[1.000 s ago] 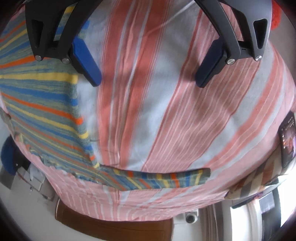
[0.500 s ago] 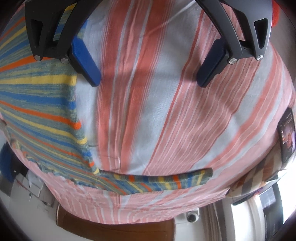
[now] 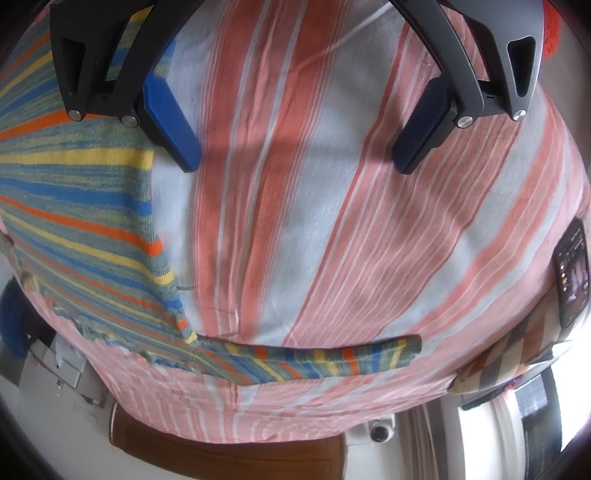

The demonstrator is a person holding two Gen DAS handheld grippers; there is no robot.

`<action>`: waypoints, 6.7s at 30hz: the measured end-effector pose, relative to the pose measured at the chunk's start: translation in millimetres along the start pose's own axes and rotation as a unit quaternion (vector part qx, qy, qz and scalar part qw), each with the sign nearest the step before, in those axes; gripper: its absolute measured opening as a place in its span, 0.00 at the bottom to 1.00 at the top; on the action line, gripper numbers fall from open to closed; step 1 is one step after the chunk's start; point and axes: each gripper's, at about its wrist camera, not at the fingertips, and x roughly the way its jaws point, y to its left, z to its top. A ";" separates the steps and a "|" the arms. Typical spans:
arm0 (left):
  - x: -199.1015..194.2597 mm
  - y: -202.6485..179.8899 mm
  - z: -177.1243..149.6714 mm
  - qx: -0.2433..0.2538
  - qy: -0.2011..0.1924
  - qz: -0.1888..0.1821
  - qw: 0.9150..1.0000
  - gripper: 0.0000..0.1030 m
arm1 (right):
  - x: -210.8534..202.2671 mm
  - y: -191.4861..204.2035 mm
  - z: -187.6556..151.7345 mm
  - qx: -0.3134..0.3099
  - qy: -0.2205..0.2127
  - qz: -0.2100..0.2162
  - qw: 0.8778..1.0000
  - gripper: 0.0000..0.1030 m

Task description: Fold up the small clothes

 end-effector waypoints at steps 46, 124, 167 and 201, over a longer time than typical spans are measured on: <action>0.8 -6.6 -5.1 0.022 -0.012 0.008 1.000 1.00 | 47.2 -240.3 152.0 0.357 -0.015 0.178 0.917 0.79; 2.3 -12.0 -8.4 0.027 -0.025 0.019 0.999 1.00 | 25.3 -73.6 37.6 0.069 -0.050 0.098 0.991 0.74; 2.7 -13.4 -9.1 0.028 -0.026 0.020 0.999 1.00 | 25.3 -70.8 34.2 0.063 -0.056 0.096 0.992 0.76; 44.2 48.6 233.9 0.005 0.006 -0.039 0.999 0.01 | 25.6 -72.4 32.5 0.054 -0.061 0.083 0.993 0.77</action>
